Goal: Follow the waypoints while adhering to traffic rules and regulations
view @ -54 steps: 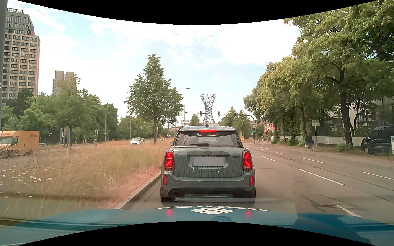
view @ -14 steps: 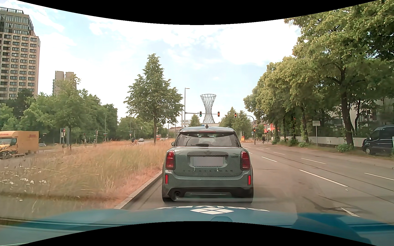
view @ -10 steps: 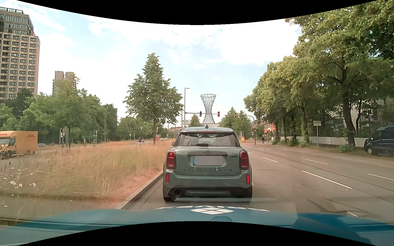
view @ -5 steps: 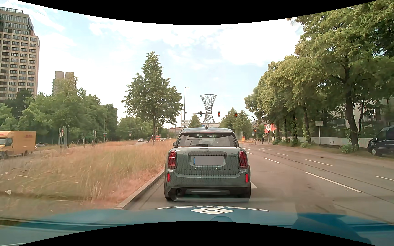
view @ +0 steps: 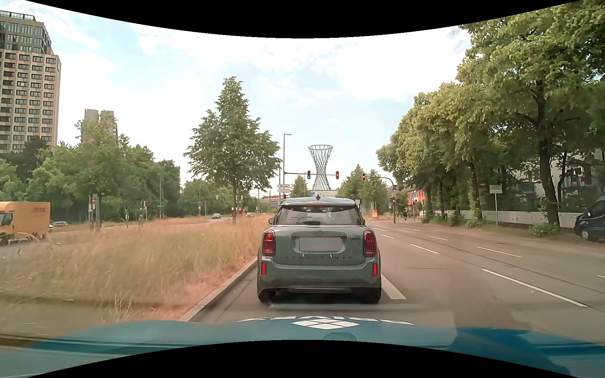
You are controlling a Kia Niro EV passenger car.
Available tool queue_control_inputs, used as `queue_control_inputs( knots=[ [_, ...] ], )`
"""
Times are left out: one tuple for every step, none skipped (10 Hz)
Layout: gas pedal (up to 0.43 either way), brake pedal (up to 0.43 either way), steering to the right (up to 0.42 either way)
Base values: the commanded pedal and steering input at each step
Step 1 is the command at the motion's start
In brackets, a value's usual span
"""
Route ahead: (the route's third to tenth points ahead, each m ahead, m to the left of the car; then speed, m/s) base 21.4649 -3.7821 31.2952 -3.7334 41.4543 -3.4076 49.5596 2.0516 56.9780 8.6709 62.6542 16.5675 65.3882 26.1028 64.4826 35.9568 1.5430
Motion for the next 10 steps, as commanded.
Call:
queue_control_inputs(
  knots=[
    [0.22, 0.0, -0.02],
    [0.22, 0.0, -0.02],
    [0.24, 0.0, -0.02],
    [0.268, 0.0, -0.02],
    [0.299, 0.0, -0.02],
    [0.319, 0.0, -0.02],
    [0.319, 0.0, -0.02],
    [0.319, 0.0, -0.02],
    [0.35, 0.0, -0.019],
    [0.378, 0.0, -0.019]
  ],
)
